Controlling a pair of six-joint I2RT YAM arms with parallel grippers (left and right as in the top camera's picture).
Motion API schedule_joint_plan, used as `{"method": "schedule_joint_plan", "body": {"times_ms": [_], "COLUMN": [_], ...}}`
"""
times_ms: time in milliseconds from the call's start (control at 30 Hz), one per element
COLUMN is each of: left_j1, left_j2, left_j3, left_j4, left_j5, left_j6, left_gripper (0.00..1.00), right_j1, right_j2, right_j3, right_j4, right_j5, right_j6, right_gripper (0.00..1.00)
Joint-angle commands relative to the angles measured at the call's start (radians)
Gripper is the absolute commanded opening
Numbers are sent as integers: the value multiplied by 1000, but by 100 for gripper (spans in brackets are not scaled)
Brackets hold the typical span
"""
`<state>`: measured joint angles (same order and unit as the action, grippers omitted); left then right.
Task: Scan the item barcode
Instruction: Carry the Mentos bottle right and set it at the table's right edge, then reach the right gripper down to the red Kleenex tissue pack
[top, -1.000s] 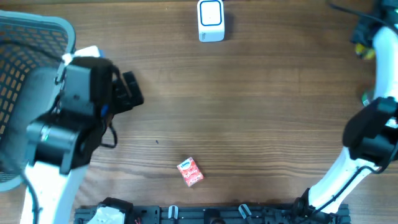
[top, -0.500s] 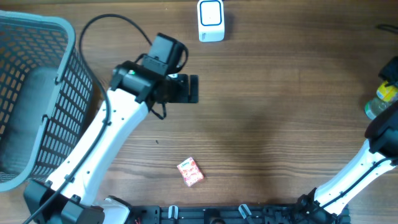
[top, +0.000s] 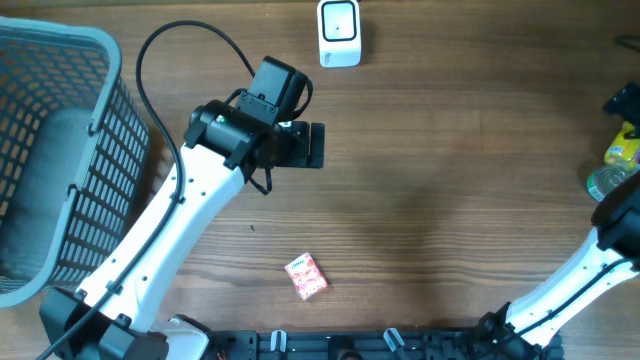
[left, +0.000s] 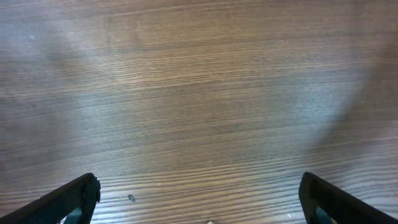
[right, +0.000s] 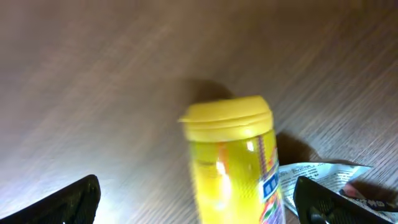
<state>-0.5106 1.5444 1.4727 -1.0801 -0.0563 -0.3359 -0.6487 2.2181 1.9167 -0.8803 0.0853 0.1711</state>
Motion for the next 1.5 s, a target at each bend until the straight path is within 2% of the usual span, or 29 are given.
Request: {"method": "schedule_joint_plan", "body": {"times_ms": [0,167,267,333,433,500,567,633,700,800,933,1033,1100,1333,1467], "left_j1": [-3,-2,-2,-2,-2,-2,-2,-2,-2,-2,-2,-2,-2,-2,-2], "left_j2": [-34,-242,-377,-449,-517,-567,-629,-686,-739,-793,-853,-859,-858,-858,-858], "left_j3": [-3,-3,-3,-3,-3,-3,-3,-3,-3,-3,-3,-3,-3,-3,-3], "left_j4": [16,70,7,-96,-249,-283,-270,-266,-286,-321,-414,-465,-483,-503,-505], "left_j5": [-65,-290,-278,-261,-221,-224,-275,-387,-444,-476,-661,-665,-665,-664,-664], "left_j6": [16,33,172,168,168,168,127,31,-23,-68,-266,-268,-268,-275,-275], "left_gripper": [100,100,100,100,100,100,100,100,100,100,100,100,100,100,100], "right_j1": [29,267,484,612,750,817,893,965,1026,1104,1232,1332,1407,1680,1792], "right_j2": [-167,-319,-349,-350,-343,-343,-343,-343,-342,-343,-343,-343,-343,-347,-346], "right_j3": [13,13,13,13,12,11,11,6,-13,-92,-320,-473,-525,-533,-534], "right_j4": [-5,-90,-153,-206,-296,-345,-402,-484,-542,-531,-351,-217,-188,-164,-126], "right_j5": [-95,-50,56,100,-34,-101,-160,-203,-200,-200,-261,-280,-279,-278,-159], "right_j6": [-13,-6,-6,41,65,64,21,-107,-129,-118,-90,-17,25,138,189], "right_gripper": [100,100,100,100,100,100,100,100,100,100,100,100,100,100,100]}}
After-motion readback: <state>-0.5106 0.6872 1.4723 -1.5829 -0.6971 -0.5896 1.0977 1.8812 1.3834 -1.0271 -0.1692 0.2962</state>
